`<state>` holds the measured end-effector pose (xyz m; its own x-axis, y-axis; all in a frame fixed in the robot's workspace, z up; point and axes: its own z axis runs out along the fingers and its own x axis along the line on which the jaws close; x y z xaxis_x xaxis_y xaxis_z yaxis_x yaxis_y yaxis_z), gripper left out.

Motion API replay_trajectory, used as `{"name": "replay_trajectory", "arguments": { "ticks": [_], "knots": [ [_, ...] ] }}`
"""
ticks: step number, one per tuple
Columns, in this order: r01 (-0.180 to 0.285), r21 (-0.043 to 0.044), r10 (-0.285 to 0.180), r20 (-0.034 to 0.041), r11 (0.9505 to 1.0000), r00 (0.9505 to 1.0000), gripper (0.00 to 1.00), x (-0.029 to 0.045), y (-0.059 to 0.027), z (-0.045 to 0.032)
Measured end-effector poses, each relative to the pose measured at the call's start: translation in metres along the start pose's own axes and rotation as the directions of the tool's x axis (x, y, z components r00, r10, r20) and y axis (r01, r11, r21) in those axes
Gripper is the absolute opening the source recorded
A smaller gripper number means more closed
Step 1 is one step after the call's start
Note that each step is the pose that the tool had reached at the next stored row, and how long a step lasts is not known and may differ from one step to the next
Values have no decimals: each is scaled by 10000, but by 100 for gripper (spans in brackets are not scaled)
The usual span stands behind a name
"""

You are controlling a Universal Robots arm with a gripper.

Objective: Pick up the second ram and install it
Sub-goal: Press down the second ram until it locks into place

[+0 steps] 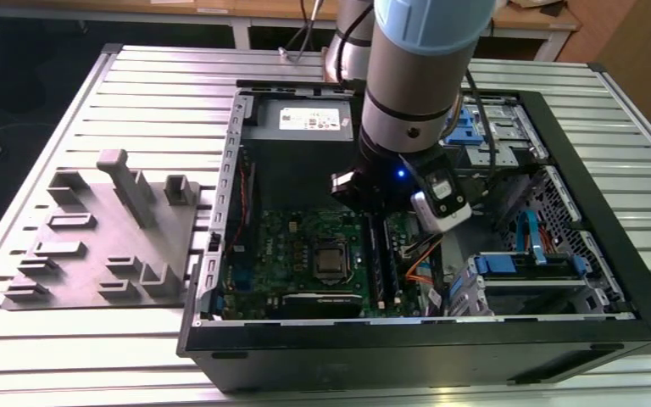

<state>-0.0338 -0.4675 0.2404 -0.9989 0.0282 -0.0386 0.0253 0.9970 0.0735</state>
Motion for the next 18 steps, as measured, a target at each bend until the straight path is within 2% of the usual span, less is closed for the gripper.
{"name": "replay_trajectory", "arguments": {
  "ticks": [5,12,18],
  "knots": [
    [0,-5,0,0,10000,10000,7,4,123,13],
    [-2,6,2,-1,10000,10000,7,5,145,17],
    [-1,26,1,1,10000,10000,7,9,204,94]
  ]
}}
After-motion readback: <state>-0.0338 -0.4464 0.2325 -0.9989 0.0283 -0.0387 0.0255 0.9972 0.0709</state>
